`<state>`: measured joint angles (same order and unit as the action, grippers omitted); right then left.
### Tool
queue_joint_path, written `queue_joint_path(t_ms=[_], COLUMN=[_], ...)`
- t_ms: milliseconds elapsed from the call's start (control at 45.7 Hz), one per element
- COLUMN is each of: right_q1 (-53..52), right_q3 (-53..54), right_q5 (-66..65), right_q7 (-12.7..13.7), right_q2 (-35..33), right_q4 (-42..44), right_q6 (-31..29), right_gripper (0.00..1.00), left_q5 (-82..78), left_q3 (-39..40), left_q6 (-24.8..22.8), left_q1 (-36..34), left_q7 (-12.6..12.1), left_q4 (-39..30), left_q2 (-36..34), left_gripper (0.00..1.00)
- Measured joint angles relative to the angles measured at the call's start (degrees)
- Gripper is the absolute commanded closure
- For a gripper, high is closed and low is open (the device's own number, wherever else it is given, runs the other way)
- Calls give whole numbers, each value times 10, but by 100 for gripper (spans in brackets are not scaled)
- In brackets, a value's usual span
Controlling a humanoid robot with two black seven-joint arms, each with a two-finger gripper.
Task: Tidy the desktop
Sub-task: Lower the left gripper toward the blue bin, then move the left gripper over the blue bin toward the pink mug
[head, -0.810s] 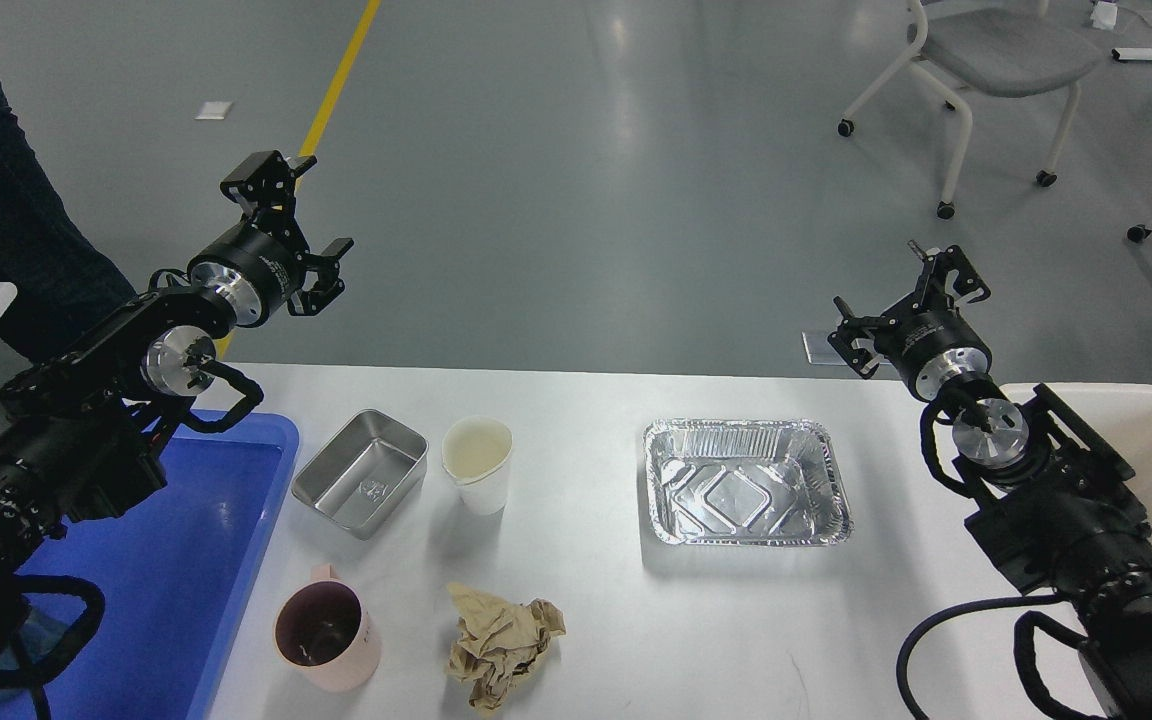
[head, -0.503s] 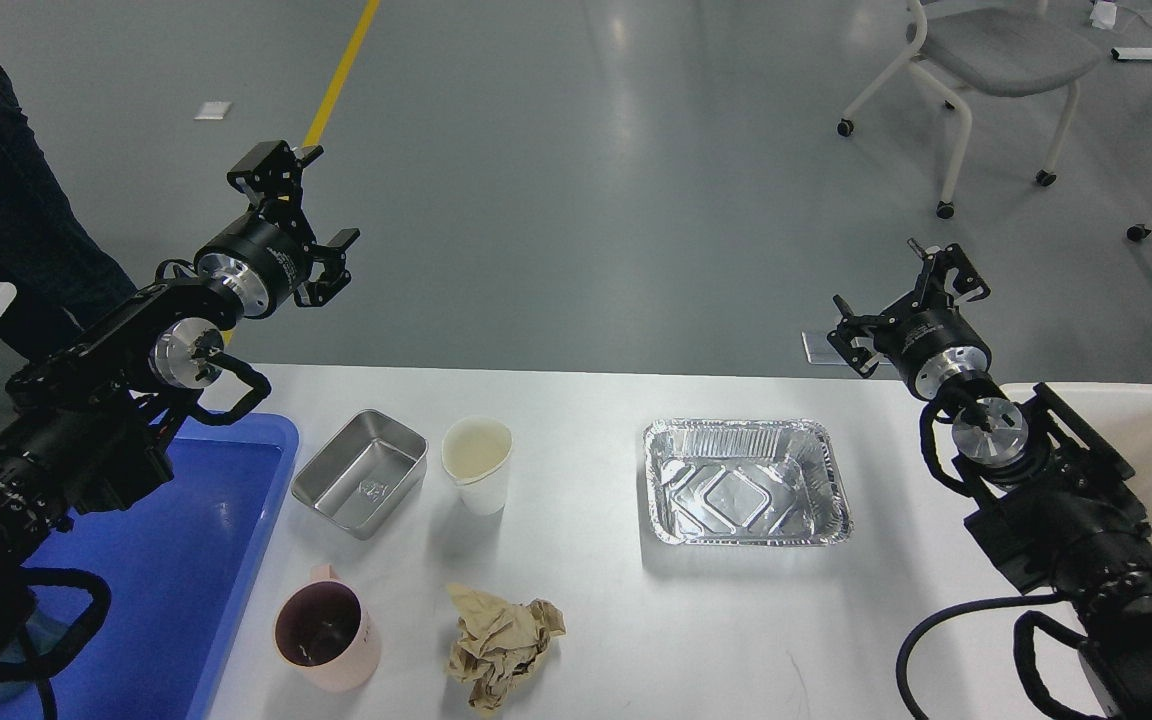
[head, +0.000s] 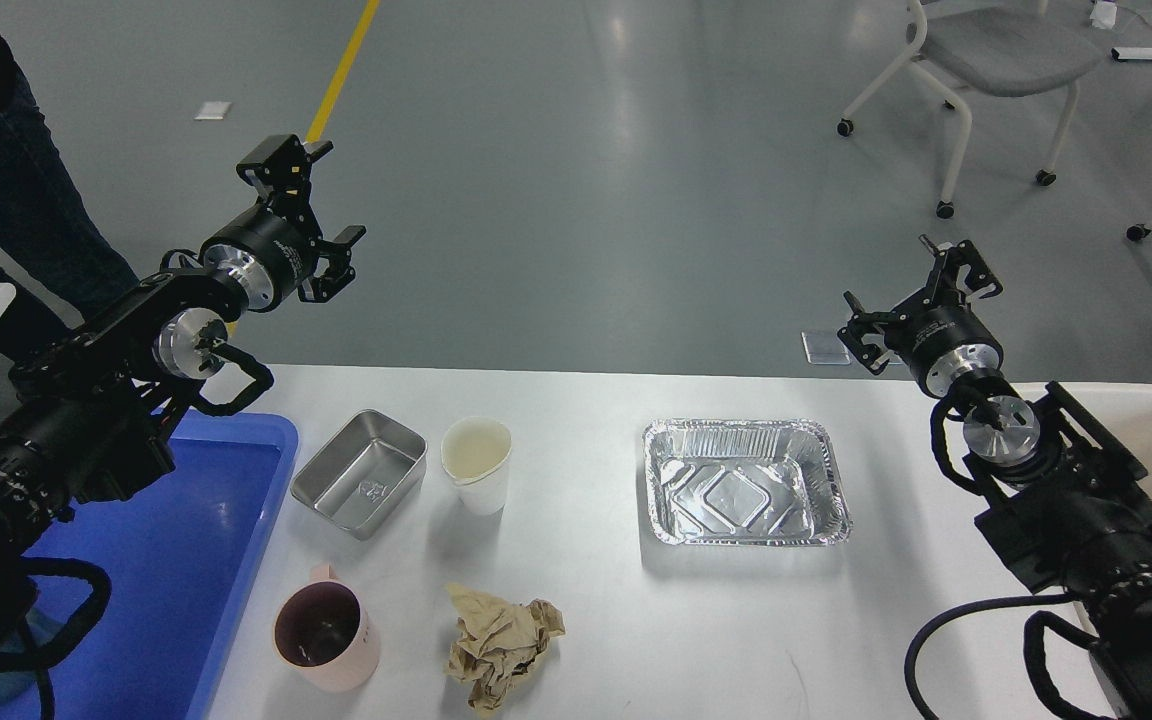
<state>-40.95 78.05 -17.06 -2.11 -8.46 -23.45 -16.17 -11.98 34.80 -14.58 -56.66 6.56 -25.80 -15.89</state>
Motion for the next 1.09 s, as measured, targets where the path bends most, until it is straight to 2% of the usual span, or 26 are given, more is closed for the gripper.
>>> queue_joint_path(t_ms=[131,197,328,438,613,897,1007,1094], right_q1=[8,9,10,10,10,11,11,12], right_q3=[-1,-2,-2,-2,-1,1,1,1], right_q5=[0,0,0,0,1,3,4,5], right_q7=[0,1,1,1,1,1,1,1], right_q2=[-1,-1,-4,-6,-16,-20,-25,-27], right_q4=[-1,-2,-7,-10,-21,-32,-35,-35], right_q6=[0,0,0,0,0,-2,-3,-4], right_gripper=[0,0,0,0,0,0,0,0], left_q5=[-25,-27,-29,-30,-30,-34,-41,-65], left_q3=[-1,-1,-10,-65,-161,-295,-341,-365], left_q6=[16,33,45,47,52,75,71,51], left_q1=[5,6,8,24,42,54,54,54], left_q7=[38,45,43,28,23,18,16,16], left_q4=[2,2,-4,-43,-156,-410,-473,-504], left_q2=[-9,-9,-10,-46,-170,-429,-511,-571], left_gripper=[3,3,3,3,3,3,3,3])
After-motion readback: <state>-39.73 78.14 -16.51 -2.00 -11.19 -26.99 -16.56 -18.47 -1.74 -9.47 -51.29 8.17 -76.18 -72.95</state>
